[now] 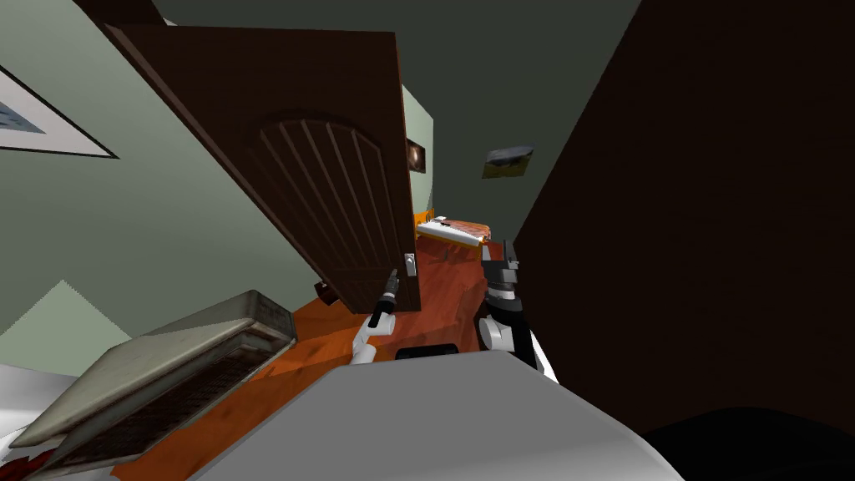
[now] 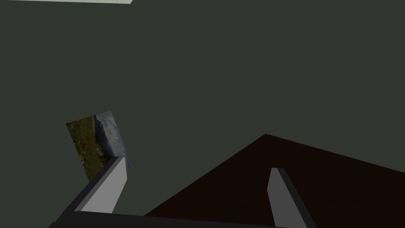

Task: Push the door open

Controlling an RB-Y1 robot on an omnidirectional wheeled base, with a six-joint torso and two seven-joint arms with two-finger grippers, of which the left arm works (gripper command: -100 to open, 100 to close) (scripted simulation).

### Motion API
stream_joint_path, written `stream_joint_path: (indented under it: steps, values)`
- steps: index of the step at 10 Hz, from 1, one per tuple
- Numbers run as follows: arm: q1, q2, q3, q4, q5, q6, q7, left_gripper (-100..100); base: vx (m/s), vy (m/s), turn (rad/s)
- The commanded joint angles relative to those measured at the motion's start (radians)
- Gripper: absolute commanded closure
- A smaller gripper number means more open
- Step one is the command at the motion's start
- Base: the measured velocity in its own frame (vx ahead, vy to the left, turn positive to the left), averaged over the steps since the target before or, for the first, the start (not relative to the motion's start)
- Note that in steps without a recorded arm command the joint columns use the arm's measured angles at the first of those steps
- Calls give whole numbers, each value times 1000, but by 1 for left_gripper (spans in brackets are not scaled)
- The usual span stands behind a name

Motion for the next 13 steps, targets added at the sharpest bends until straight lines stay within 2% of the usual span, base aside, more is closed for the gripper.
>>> stream_joint_path:
  steps: [1,2,3,4,5,7,8,10,12,13]
  values:
    - [-1,-30,-6,12,-1,-10,-5,-100,-172,-46,13]
    - [2,-53,-9,9,-2,-10,-7,-100,-142,-92,18]
    - [-3,-41,-6,19,-2,-13,-6,-100,-61,-50,7]
    - [-7,-14,-3,27,-2,-20,-8,-100,54,40,-17]
    - [-9,-3,-1,29,-3,-21,-9,-100,143,61,-27]
    - [-14,10,4,35,-3,-25,-12,-100,226,16,-19]
    - [-18,10,8,39,-4,-28,-14,-100,224,-25,-17]
    - [-23,-5,13,45,-4,-32,-16,-100,237,-55,-14]
    - [-28,-45,18,52,-5,-37,-19,-100,195,-58,-15]
    - [-30,-59,19,53,-5,-38,-20,-100,119,-91,-6]
